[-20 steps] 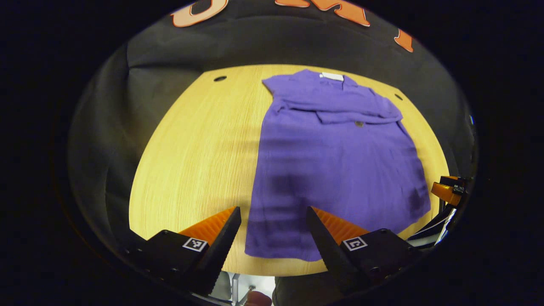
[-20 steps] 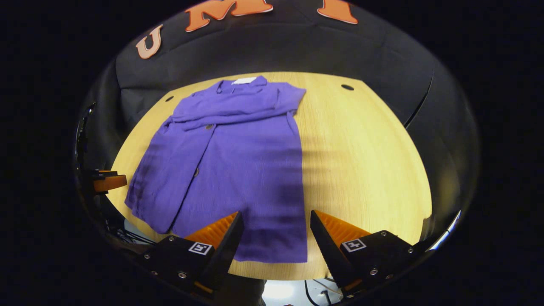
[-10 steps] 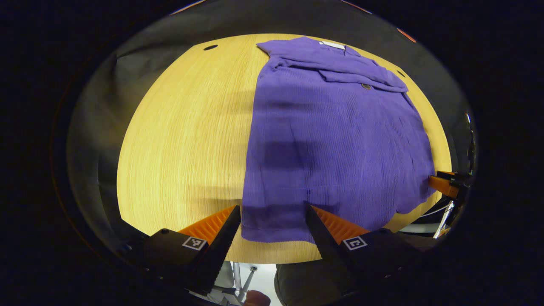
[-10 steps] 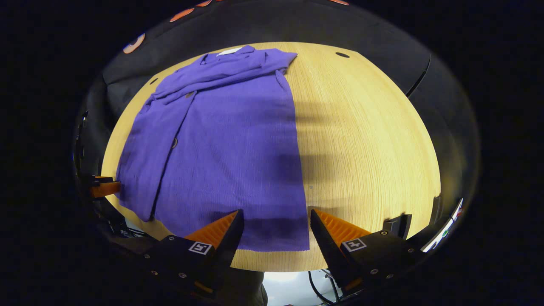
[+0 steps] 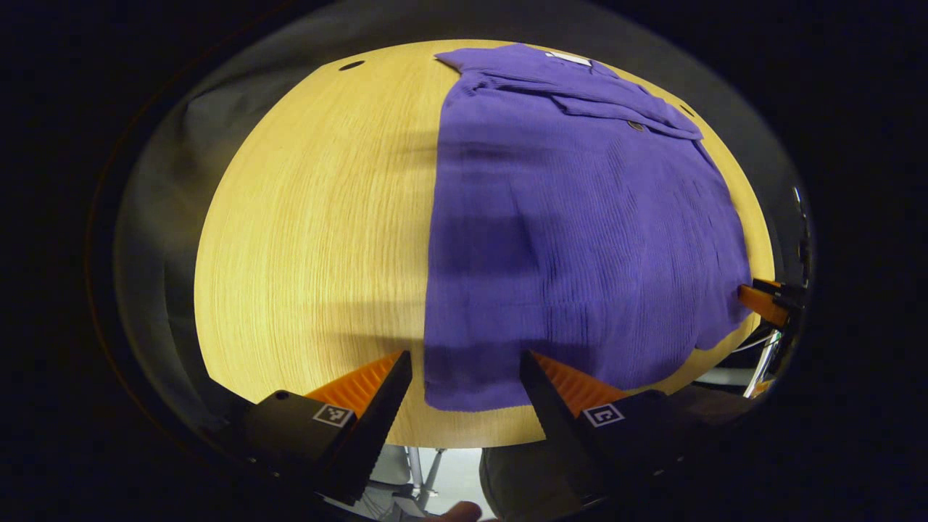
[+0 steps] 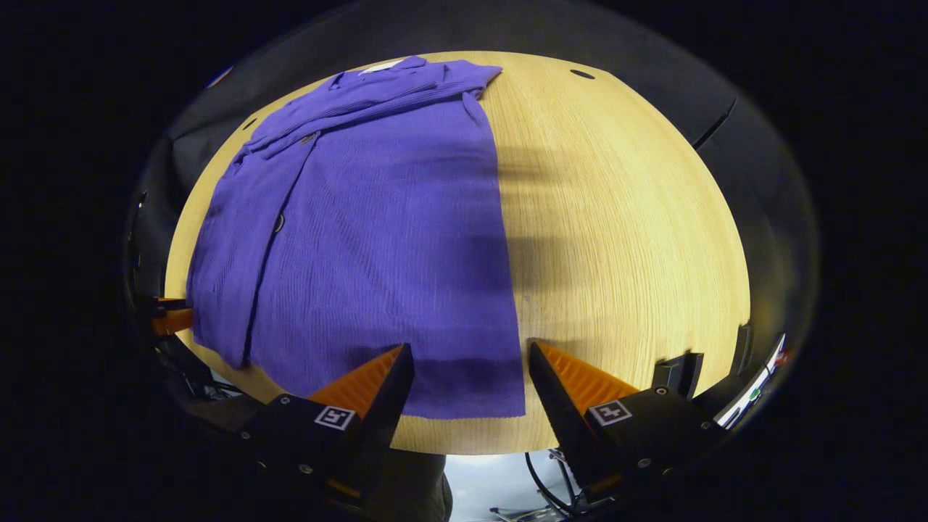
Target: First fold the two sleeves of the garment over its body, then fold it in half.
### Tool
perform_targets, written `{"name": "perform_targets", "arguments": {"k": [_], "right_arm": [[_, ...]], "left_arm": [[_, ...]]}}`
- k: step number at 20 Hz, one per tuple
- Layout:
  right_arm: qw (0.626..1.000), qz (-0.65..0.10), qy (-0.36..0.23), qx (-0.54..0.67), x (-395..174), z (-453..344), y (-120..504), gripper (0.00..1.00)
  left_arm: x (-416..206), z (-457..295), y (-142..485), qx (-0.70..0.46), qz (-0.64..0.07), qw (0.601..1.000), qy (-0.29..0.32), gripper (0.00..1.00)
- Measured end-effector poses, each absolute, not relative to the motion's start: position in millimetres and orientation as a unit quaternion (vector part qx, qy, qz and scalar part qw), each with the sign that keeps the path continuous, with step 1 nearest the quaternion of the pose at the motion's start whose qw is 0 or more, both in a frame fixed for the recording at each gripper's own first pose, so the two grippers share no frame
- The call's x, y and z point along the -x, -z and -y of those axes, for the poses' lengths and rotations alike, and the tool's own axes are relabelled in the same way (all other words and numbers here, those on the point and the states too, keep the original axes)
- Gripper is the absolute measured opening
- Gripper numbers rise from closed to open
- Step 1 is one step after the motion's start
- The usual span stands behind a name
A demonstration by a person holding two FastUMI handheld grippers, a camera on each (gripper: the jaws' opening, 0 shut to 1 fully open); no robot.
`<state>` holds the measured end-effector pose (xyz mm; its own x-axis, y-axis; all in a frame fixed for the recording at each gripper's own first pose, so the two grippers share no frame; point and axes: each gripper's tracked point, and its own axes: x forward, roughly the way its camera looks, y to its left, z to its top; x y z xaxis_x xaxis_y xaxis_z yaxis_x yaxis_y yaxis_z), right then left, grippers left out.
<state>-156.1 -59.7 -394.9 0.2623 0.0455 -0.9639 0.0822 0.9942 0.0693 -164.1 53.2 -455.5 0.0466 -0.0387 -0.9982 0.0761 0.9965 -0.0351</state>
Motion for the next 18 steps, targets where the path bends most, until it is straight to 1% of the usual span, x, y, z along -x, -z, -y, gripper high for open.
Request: {"name": "perform_targets", "arguments": {"k": [1, 2, 3, 4, 6, 7, 8, 9, 10, 11, 13, 18], "right_arm": [[0.790, -0.611, 0.013, -0.056, 157, 59, 394, 0.99], [0.788, -0.612, 0.018, -0.058, 156, 57, 396, 0.96], [0.786, -0.615, 0.019, -0.063, 155, 56, 395, 0.74], [0.784, -0.616, 0.022, -0.069, 156, 53, 395, 0.75], [0.781, -0.618, 0.029, -0.081, 155, 50, 394, 0.39], [0.781, -0.616, 0.034, -0.098, 152, 48, 392, 0.24], [0.776, -0.617, 0.038, -0.125, 152, 44, 392, 0.23], [0.769, -0.621, 0.036, -0.144, 152, 42, 393, 0.06], [0.765, -0.624, 0.030, -0.159, 151, 40, 391, 0.04], [0.758, -0.628, 0.026, -0.172, 152, 37, 390, 0.03], [0.760, -0.622, 0.023, -0.185, 148, 35, 382, 0.03], [0.778, -0.590, 0.013, -0.217, 126, 28, 348, 0.02]], "left_arm": [[164, -53, 455, -0.011, -0.692, 0.721, 0.035, 0.99], [164, -51, 455, -0.010, -0.695, 0.718, 0.036, 0.98], [164, -49, 455, -0.013, -0.695, 0.718, 0.042, 0.94], [163, -46, 456, -0.009, -0.698, 0.715, 0.040, 0.81], [164, -41, 456, 0.007, -0.705, 0.708, 0.034, 0.56], [163, -36, 456, 0.016, -0.709, 0.704, 0.032, 0.34], [163, -33, 457, 0.016, -0.714, 0.700, 0.033, 0.27], [163, -31, 456, 0.016, -0.714, 0.699, 0.044, 0.16], [165, -29, 454, 0.028, -0.715, 0.697, 0.041, 0.16], [168, -25, 455, 0.042, -0.719, 0.692, 0.046, 0.10], [162, -22, 447, 0.055, -0.719, 0.691, 0.058, 0.09], [126, -18, 408, 0.086, -0.691, 0.713, 0.083, 0.08]]}}
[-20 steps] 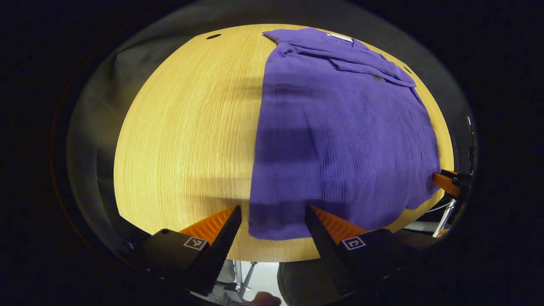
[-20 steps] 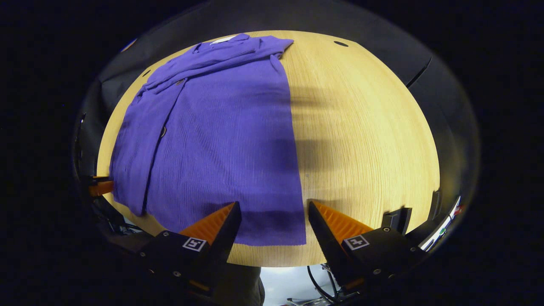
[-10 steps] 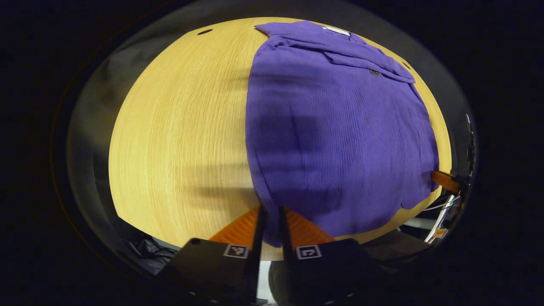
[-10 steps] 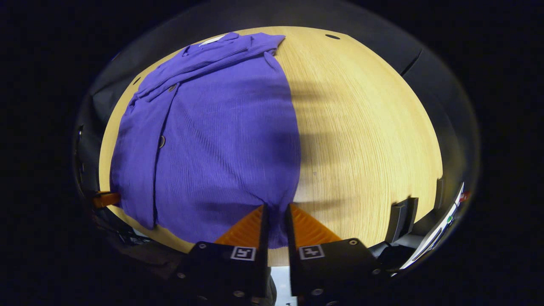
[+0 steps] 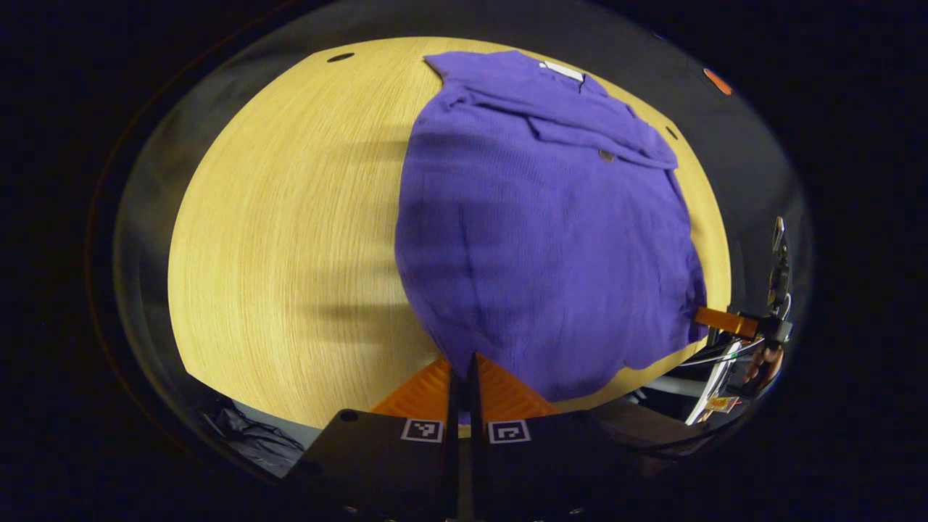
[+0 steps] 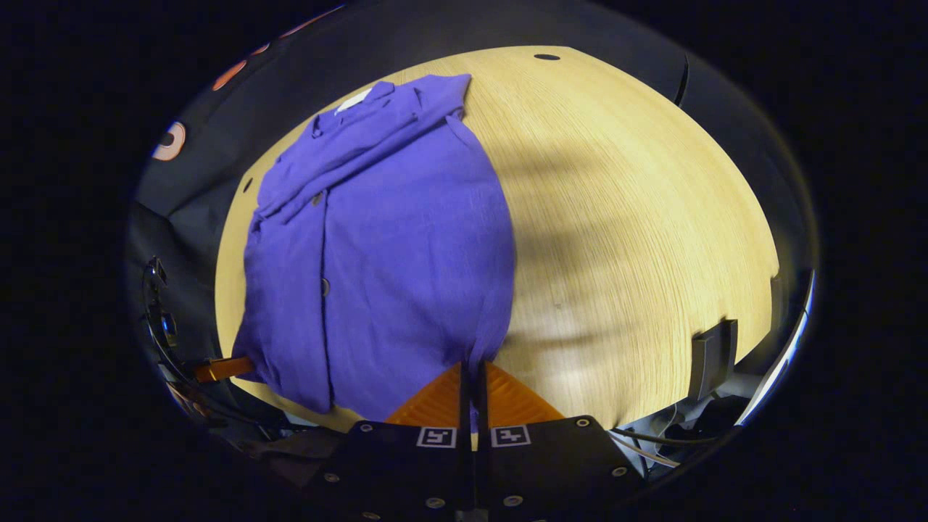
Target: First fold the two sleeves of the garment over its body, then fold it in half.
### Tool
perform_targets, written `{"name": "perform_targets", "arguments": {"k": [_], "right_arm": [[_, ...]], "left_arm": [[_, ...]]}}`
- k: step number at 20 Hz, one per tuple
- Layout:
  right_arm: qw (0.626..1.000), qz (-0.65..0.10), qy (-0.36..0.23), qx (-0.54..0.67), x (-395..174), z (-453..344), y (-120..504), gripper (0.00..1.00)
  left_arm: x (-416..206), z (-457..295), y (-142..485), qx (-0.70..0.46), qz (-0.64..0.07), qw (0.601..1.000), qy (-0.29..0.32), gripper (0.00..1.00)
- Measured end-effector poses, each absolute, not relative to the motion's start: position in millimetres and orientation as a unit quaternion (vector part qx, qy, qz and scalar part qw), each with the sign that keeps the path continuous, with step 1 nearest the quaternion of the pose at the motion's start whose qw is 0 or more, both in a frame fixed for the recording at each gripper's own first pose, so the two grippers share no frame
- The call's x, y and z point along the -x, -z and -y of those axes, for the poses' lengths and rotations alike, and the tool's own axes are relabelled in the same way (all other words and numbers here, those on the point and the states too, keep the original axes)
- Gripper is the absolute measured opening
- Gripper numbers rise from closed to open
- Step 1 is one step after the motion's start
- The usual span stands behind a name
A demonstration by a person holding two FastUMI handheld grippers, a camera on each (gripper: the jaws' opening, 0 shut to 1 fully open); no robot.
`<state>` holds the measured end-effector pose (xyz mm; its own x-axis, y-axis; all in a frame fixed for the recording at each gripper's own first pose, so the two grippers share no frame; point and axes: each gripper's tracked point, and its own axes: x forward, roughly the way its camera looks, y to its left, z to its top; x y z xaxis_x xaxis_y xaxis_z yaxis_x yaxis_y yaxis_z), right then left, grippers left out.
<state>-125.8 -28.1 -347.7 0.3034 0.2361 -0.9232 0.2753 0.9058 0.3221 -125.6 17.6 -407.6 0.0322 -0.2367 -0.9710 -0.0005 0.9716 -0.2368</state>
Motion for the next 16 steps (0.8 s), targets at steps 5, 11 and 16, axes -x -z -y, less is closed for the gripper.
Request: {"name": "perform_targets", "arguments": {"k": [5, 11, 16], "right_arm": [[0.805, -0.549, 0.002, -0.223, 90, 22, 299, 0.02], [0.835, -0.507, 0.000, -0.212, 35, 12, 245, 0.02], [0.854, -0.478, 0.023, -0.202, -9, 8, 215, 0.02]], "left_arm": [[82, -13, 373, 0.078, -0.663, 0.736, 0.111, 0.08], [18, -16, 346, 0.066, -0.642, 0.751, 0.139, 0.08], [-30, -18, 323, 0.045, -0.627, 0.758, 0.174, 0.09]]}}
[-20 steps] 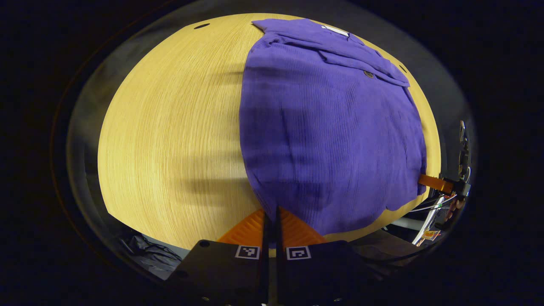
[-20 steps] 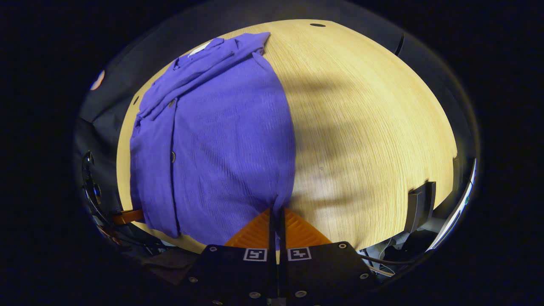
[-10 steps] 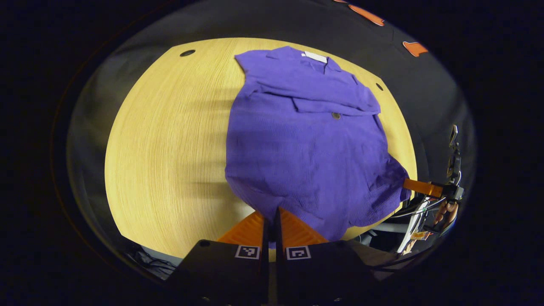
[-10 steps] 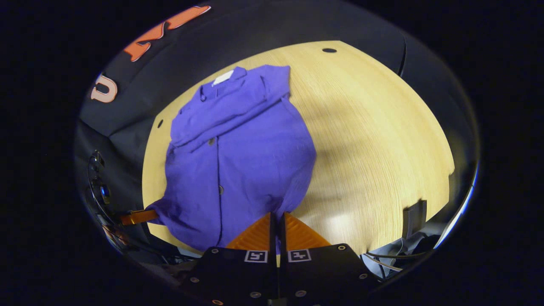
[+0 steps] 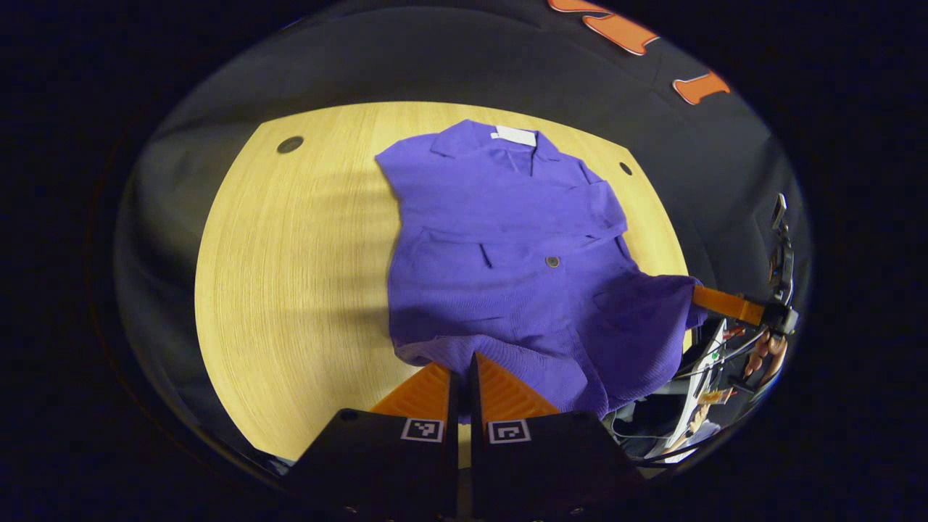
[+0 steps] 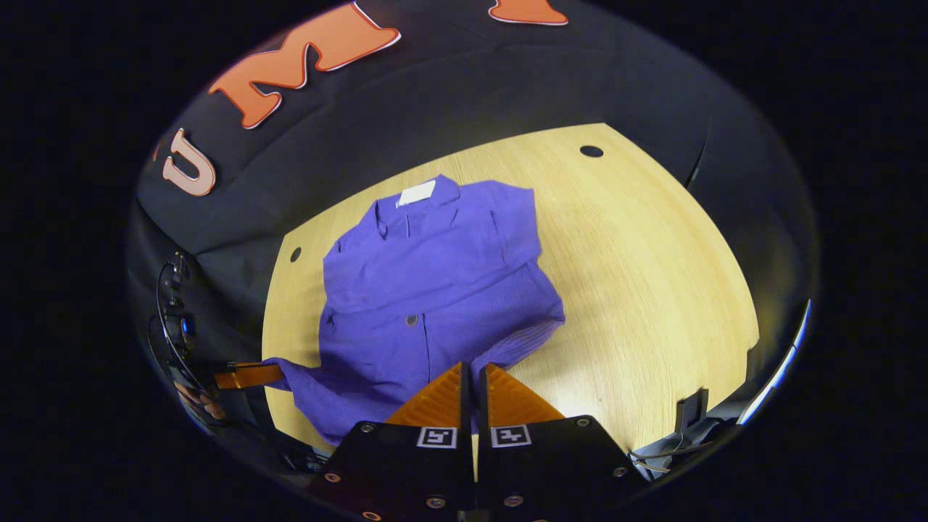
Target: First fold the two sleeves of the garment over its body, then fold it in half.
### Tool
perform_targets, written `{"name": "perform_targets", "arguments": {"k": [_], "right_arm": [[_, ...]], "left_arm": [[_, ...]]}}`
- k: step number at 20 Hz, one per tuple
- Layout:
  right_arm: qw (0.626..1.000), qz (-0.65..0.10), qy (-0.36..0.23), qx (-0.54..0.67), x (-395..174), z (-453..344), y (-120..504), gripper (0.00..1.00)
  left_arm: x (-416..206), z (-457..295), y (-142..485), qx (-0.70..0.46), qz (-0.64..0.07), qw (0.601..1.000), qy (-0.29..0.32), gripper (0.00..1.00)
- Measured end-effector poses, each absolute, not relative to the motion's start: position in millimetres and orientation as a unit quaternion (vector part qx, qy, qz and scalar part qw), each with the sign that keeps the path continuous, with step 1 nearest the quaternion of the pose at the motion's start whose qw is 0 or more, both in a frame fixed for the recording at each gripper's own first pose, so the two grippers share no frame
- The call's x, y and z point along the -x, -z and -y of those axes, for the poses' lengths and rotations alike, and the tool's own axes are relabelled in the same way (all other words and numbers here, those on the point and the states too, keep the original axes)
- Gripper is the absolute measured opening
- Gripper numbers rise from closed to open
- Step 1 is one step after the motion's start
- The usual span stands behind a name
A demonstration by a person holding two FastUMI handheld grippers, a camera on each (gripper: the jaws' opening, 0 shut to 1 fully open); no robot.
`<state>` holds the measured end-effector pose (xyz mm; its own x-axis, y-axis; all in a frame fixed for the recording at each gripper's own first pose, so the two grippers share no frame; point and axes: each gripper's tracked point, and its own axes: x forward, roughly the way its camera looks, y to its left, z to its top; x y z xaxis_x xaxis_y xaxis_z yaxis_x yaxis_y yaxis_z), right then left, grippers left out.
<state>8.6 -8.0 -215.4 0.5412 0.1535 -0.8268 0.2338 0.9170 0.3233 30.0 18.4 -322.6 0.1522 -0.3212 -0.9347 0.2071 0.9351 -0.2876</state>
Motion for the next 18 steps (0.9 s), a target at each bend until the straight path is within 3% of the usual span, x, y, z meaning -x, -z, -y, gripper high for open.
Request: {"name": "perform_targets", "arguments": {"k": [7, 18], "right_arm": [[0.866, -0.459, 0.021, -0.197, -57, 10, 188, 0.02], [0.846, -0.492, -0.036, -0.203, -152, 53, 215, 0.02]], "left_arm": [[-97, -19, 295, 0.013, -0.598, 0.777, 0.195, 0.08], [-191, -22, 314, 0.095, -0.630, 0.764, 0.103, 0.08]]}}
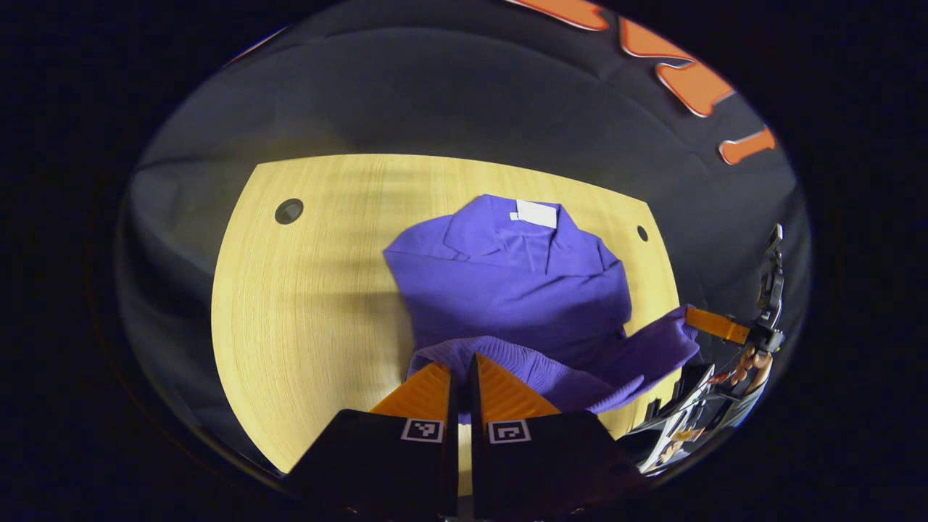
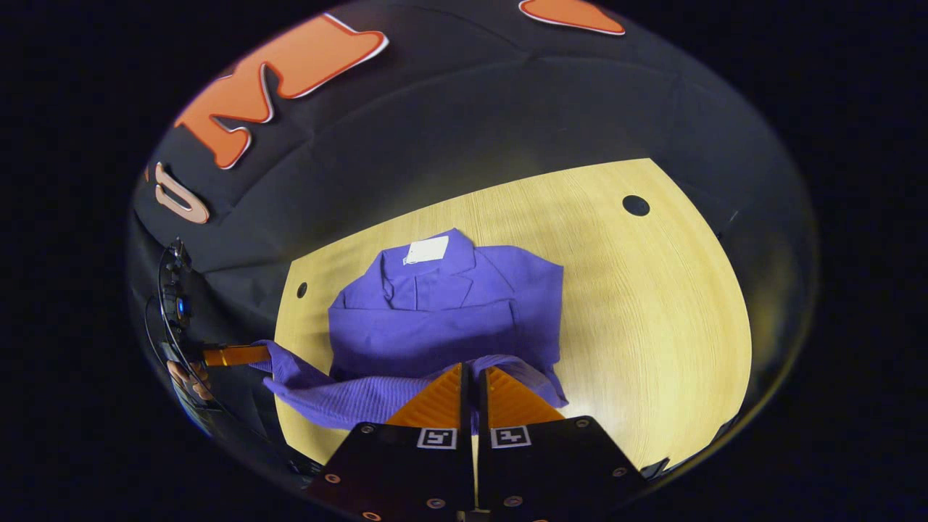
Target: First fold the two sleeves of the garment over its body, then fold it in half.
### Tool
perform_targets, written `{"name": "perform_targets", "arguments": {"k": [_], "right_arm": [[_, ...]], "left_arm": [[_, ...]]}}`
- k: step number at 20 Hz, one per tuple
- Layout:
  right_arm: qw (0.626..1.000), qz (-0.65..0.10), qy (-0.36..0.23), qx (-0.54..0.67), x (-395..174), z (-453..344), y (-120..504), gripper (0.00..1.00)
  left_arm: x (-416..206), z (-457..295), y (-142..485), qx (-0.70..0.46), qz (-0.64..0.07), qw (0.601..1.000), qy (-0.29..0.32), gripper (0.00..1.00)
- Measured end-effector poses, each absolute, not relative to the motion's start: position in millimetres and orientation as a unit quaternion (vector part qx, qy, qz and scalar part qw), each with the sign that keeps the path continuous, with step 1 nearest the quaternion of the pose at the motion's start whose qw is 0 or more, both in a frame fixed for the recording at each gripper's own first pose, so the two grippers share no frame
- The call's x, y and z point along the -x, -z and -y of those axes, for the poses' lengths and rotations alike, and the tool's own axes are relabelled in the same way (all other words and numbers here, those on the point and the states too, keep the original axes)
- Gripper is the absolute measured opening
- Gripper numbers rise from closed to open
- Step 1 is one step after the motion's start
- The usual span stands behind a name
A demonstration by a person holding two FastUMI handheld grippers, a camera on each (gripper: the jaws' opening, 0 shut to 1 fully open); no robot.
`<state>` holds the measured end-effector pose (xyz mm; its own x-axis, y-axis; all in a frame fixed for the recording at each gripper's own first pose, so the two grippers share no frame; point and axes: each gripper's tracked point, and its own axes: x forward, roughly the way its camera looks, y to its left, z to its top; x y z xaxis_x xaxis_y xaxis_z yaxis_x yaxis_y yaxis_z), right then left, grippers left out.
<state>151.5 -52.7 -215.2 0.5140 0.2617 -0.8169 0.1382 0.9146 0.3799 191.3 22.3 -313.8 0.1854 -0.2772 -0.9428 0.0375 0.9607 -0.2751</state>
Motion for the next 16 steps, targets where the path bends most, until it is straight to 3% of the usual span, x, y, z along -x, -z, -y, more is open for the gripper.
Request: {"name": "perform_targets", "arguments": {"k": [7, 16], "right_arm": [[0.830, -0.506, -0.059, -0.226, -203, 67, 245, 0.02], [0.819, -0.480, -0.050, -0.310, -274, 75, 255, 0.00]], "left_arm": [[-236, -3, 326, 0.144, -0.634, 0.756, 0.075, 0.08], [-306, -3, 359, 0.097, -0.601, 0.791, 0.053, 0.08]]}}
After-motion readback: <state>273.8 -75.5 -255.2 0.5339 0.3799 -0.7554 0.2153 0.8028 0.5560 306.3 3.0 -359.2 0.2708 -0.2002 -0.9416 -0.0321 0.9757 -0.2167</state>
